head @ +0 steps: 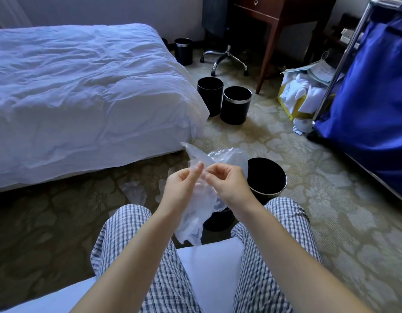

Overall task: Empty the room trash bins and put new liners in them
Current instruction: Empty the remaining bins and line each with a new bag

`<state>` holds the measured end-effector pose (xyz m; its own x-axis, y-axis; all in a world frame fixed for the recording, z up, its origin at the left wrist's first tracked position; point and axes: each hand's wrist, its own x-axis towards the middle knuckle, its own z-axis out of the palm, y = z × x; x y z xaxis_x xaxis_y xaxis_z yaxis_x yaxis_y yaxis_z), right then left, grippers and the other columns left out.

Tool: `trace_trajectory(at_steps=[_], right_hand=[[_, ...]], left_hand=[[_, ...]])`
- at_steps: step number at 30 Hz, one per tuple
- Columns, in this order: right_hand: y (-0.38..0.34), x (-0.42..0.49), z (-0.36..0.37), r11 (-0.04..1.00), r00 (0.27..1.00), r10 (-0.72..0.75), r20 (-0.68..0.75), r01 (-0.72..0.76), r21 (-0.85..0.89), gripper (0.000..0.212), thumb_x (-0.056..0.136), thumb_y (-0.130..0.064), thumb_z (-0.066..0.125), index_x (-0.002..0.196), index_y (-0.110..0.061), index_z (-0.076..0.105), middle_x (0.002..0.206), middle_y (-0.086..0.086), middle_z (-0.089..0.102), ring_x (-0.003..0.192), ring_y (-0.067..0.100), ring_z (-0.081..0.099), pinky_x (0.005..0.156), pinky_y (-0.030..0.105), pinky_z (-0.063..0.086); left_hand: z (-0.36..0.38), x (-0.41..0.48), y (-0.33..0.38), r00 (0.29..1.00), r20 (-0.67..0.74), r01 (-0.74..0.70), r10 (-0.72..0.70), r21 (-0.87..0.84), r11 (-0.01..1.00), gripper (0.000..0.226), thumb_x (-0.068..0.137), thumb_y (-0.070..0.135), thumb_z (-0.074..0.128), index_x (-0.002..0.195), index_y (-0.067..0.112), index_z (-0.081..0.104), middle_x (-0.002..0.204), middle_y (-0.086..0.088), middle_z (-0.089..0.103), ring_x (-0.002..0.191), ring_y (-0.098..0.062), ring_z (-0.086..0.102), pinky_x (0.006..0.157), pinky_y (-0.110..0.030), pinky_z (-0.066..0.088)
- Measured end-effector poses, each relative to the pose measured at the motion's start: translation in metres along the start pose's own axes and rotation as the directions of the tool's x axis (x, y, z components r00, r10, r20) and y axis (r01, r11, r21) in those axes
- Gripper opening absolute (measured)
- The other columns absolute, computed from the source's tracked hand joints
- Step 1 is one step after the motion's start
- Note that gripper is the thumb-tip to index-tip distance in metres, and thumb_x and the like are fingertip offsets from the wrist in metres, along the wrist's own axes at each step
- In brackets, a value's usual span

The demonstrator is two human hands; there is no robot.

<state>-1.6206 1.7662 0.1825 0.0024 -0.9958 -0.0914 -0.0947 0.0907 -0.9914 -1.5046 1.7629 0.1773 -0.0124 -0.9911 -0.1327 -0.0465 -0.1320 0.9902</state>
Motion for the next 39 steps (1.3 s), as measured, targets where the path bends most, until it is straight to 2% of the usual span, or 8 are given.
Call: trace_trajectory(at_steps=[10,14,18,23,27,30,35,39], right_hand=[[-0.003,0.001,0.001,0.993,0.991,0.018,-0.133,-0.001,0.12,0.037,0.093,-0.011,0.058,0.059,-0.01,0.046,0.045,-0.007,0.041,0.036,0.0,0.034,0.041,0.013,0.03],[-0.006,0.005,-0.014,0.938,0.927,0.215,-0.306,-0.109,0.328,0.028,0.099,-0.015,0.048,0.071,-0.012,0.05,0.056,0.0,0.053,0.04,0.004,0.053,0.043,0.016,0.042],[-0.006,0.009,-0.03,0.769,0.883,0.394,-0.255,-0.165,0.617,0.028,0.103,-0.018,0.037,0.078,-0.01,0.046,0.07,0.008,0.064,0.054,0.014,0.065,0.05,0.022,0.055],[-0.001,0.019,-0.041,0.435,0.844,0.521,-0.124,-0.138,0.89,0.039,0.105,-0.02,0.03,0.068,-0.011,0.038,0.039,0.001,0.053,0.033,0.009,0.054,0.037,0.018,0.047],[0.009,0.028,-0.059,0.678,0.78,0.539,-0.317,-0.179,0.713,0.04,0.1,-0.003,0.032,0.062,-0.014,0.029,0.037,-0.005,0.031,0.025,0.005,0.029,0.033,0.013,0.028],[0.026,0.029,-0.073,0.864,0.717,0.481,-0.505,-0.29,0.411,0.032,0.101,-0.013,0.039,0.069,-0.015,0.042,0.057,0.001,0.039,0.041,0.012,0.035,0.045,0.023,0.032],[0.06,0.027,-0.092,0.906,0.646,0.386,-0.658,-0.4,0.139,0.012,0.096,-0.017,0.047,0.085,-0.012,0.047,0.081,0.009,0.051,0.058,0.016,0.04,0.051,0.028,0.033],[0.066,0.028,-0.097,0.895,0.739,0.277,-0.614,-0.431,-0.116,0.021,0.097,-0.021,0.041,0.106,-0.006,0.051,0.091,0.012,0.057,0.072,0.022,0.048,0.067,0.036,0.04]], left_hand=[[-0.004,0.0,-0.01,0.962,-0.125,-0.216,0.245,0.203,0.955,0.052,0.099,0.018,0.045,0.048,0.018,0.033,0.037,0.013,0.034,0.039,-0.003,0.029,0.045,-0.021,0.022],[-0.018,0.003,-0.018,0.966,-0.18,-0.147,0.188,0.22,0.964,0.051,0.099,0.022,0.046,0.05,0.013,0.035,0.041,0.01,0.035,0.039,-0.003,0.028,0.043,-0.021,0.024],[-0.032,0.006,-0.022,0.965,-0.25,-0.051,0.082,0.13,0.99,0.041,0.099,0.02,0.046,0.062,0.002,0.048,0.055,-0.009,0.043,0.049,-0.014,0.039,0.052,-0.026,0.036],[-0.041,0.015,-0.026,0.909,-0.349,0.157,-0.228,-0.221,0.963,0.037,0.101,0.021,0.042,0.069,0.008,0.055,0.063,-0.007,0.056,0.056,-0.015,0.052,0.058,-0.028,0.047],[-0.06,0.028,-0.03,0.807,-0.396,0.191,-0.439,-0.527,0.828,0.027,0.099,0.015,0.045,0.073,0.013,0.053,0.062,-0.005,0.06,0.056,-0.014,0.055,0.047,-0.022,0.047],[-0.068,0.032,-0.031,0.81,-0.343,0.194,-0.475,-0.609,0.769,0.022,0.098,0.011,0.04,0.08,0.011,0.052,0.062,-0.006,0.068,0.054,-0.015,0.065,0.053,-0.025,0.051],[-0.061,0.042,-0.026,0.776,-0.361,0.17,-0.517,-0.669,0.723,0.033,0.099,0.007,0.035,0.067,0.013,0.041,0.033,0.005,0.043,0.028,-0.004,0.039,0.042,-0.017,0.043],[-0.048,0.046,-0.021,0.78,-0.406,0.273,-0.476,-0.463,0.843,0.033,0.099,0.018,0.04,0.067,0.013,0.04,0.056,-0.003,0.04,0.039,-0.01,0.036,0.036,-0.012,0.028]])
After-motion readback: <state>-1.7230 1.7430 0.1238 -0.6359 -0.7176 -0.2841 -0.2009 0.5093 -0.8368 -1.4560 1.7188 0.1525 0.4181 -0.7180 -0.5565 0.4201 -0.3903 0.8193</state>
